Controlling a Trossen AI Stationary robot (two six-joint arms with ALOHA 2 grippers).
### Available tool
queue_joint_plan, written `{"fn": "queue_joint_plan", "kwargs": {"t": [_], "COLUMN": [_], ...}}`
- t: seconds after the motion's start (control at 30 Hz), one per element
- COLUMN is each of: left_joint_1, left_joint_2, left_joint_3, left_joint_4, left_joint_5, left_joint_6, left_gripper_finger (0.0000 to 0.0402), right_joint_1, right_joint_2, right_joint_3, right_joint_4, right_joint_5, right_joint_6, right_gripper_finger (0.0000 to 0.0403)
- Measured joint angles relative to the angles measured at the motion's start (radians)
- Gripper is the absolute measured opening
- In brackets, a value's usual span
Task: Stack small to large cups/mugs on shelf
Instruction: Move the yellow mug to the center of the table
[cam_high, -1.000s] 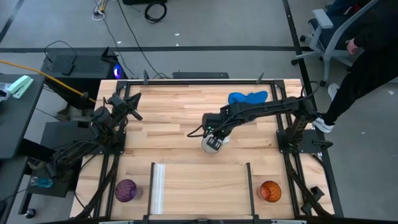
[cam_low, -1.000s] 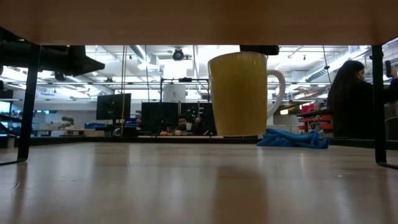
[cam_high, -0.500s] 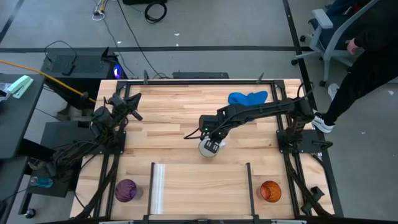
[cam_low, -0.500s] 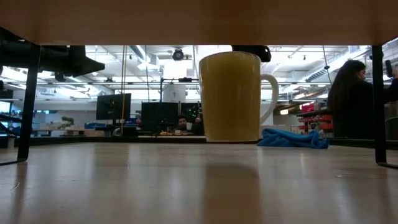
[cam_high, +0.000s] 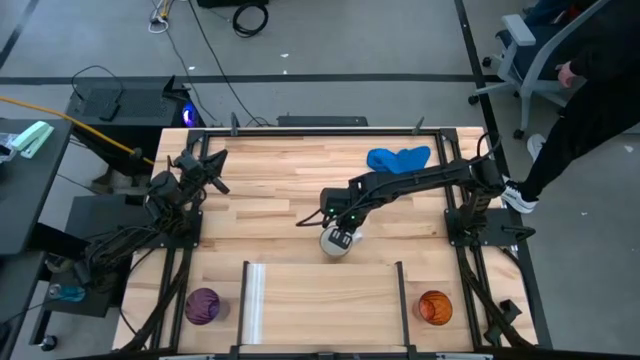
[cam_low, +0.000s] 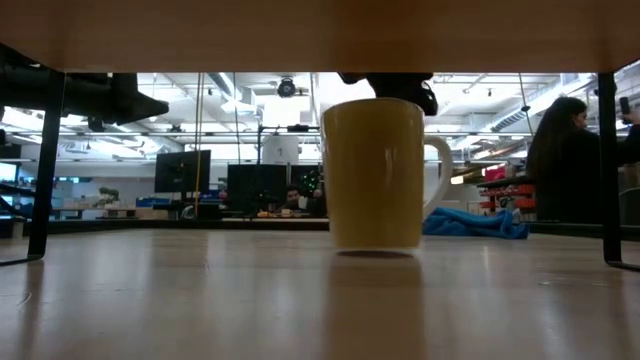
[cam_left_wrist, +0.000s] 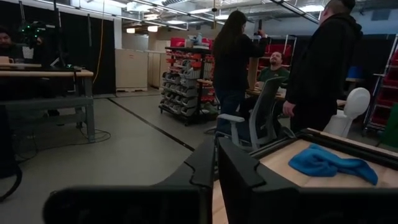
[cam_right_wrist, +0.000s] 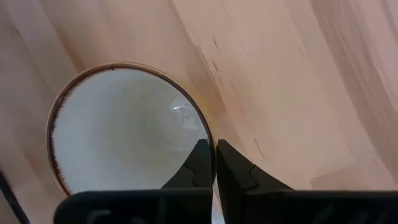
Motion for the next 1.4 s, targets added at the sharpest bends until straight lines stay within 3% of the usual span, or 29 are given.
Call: {"fn": "queue_joint_plan", "kwargs": {"t": [0.57,0.93,1.4], "left_joint_1": [0.000,0.000,0.000], "left_joint_2": [0.000,0.000,0.000], "left_joint_3": [0.000,0.000,0.000], "left_joint_4": [-0.004,-0.004,-0.004], "left_joint_5": [0.000,0.000,0.000], "left_joint_6": [0.000,0.000,0.000], "left_gripper_finger": [0.0030,0.0032,0.0028], "right_joint_1": [0.000,0.000,0.000], "right_joint_2": [-0.005,-0.002,-0.002], "right_joint_3": [-0.033,-0.026,-0.026], "right_joint_4": [0.041,0.055,0.055], "right_joint_5": [-0.003,-0.005,-0.005], "right_joint_6": [0.007,0.008,0.008], "right_gripper_finger": [0.0008,0.0055,0.0075]}}
